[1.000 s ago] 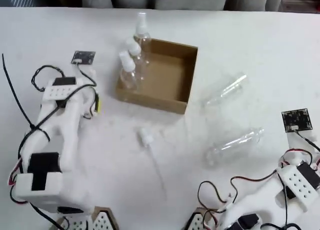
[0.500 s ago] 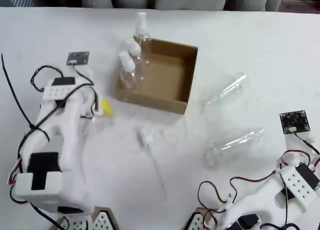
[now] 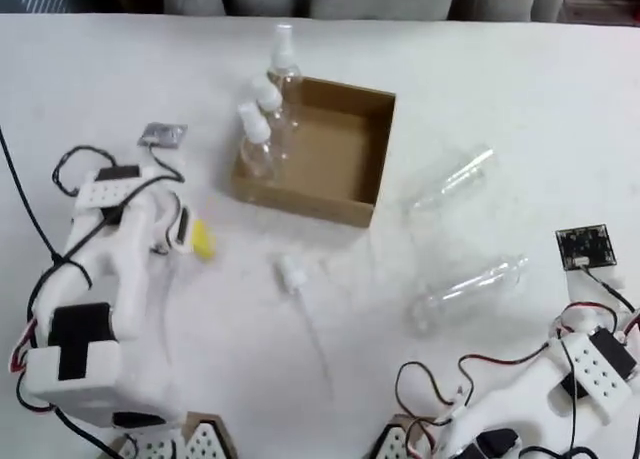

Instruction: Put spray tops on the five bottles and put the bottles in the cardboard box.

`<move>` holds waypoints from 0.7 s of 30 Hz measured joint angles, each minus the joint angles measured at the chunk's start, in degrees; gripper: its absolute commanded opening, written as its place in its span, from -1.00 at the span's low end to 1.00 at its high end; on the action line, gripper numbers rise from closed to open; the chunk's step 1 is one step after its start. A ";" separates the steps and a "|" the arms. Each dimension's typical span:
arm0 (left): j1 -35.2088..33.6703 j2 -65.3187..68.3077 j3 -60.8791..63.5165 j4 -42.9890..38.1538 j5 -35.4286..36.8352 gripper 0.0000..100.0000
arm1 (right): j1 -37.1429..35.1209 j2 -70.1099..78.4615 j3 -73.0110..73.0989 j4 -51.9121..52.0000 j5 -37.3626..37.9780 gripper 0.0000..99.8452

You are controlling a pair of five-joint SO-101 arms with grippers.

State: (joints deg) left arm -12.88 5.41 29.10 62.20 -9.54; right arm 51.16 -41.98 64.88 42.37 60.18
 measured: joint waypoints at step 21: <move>1.14 0.00 0.44 -0.44 -2.55 -0.58 | 0.00 0.00 0.00 0.00 0.00 -0.58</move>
State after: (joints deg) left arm -11.74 5.41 29.54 61.76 -12.09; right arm 51.16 -41.98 64.88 42.37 60.18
